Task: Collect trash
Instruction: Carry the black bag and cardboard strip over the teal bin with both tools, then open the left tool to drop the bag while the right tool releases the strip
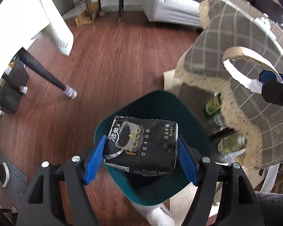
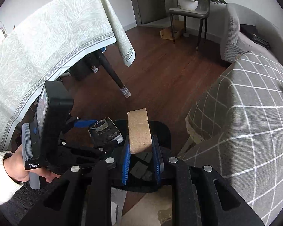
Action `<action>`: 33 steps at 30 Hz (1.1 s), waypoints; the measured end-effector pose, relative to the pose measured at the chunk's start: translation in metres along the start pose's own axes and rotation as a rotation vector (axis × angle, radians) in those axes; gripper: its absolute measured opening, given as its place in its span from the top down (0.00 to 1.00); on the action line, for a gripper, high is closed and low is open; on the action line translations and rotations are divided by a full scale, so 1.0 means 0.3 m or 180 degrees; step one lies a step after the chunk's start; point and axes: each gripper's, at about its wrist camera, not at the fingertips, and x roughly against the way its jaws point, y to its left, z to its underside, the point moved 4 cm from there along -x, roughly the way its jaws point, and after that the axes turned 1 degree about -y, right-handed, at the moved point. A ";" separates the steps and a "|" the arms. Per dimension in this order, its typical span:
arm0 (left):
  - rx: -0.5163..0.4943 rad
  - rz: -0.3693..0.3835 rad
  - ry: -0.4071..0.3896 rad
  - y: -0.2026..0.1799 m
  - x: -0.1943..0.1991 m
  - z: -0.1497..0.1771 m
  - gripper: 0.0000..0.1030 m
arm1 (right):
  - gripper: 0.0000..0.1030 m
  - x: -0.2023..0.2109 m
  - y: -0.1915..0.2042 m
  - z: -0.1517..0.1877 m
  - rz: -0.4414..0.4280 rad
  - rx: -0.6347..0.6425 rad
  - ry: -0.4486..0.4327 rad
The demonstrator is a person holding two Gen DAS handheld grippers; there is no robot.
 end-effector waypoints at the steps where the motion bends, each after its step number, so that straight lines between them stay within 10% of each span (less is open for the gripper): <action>1: 0.0028 -0.0007 0.0074 0.012 -0.017 0.010 0.26 | 0.79 -0.017 0.001 0.000 0.0005 -0.0007 0.0042; 19: -0.0043 0.0028 0.0313 0.033 -0.086 0.072 0.13 | 0.79 -0.272 0.019 0.042 0.0003 -0.0028 0.0634; 33: 0.0118 0.0111 -0.0264 0.077 0.074 0.003 0.26 | 0.79 -0.399 0.022 0.099 -0.0003 -0.0075 0.0978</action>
